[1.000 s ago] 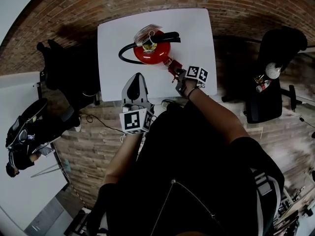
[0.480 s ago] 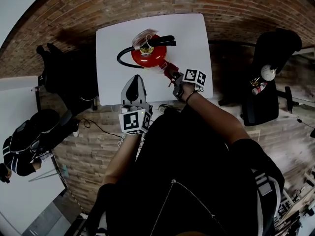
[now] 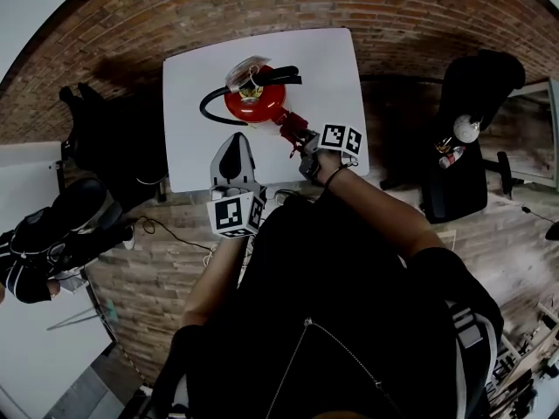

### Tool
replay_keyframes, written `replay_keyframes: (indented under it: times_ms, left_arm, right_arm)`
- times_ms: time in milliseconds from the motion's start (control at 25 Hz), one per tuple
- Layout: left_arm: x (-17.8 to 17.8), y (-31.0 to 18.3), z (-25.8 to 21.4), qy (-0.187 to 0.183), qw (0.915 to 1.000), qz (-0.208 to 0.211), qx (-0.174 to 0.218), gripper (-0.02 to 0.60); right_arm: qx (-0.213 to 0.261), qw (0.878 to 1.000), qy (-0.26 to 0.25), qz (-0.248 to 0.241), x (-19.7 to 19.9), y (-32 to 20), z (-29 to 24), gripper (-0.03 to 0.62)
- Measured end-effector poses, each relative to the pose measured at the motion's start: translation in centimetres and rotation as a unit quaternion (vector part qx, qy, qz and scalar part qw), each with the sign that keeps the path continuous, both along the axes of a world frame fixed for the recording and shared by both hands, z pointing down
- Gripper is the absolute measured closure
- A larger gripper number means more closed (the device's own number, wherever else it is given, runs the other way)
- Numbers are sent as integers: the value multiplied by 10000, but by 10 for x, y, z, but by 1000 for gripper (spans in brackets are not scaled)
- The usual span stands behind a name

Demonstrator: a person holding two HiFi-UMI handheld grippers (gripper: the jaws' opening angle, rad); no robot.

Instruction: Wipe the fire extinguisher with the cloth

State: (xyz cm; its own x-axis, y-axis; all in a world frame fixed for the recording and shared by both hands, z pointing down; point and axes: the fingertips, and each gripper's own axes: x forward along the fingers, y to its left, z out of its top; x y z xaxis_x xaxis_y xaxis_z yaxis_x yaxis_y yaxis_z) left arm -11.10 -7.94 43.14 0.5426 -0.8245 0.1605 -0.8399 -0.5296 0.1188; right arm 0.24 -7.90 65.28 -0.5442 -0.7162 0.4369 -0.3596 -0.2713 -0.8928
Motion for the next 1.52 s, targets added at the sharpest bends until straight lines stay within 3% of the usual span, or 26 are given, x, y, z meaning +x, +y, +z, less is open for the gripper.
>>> replay_keyframes:
  times_ms: [1520]
  left_arm:
    - [6, 2, -2, 202, 9997, -90, 50, 572]
  right_arm:
    - [1131, 9928, -283, -288, 3, 4, -161, 479]
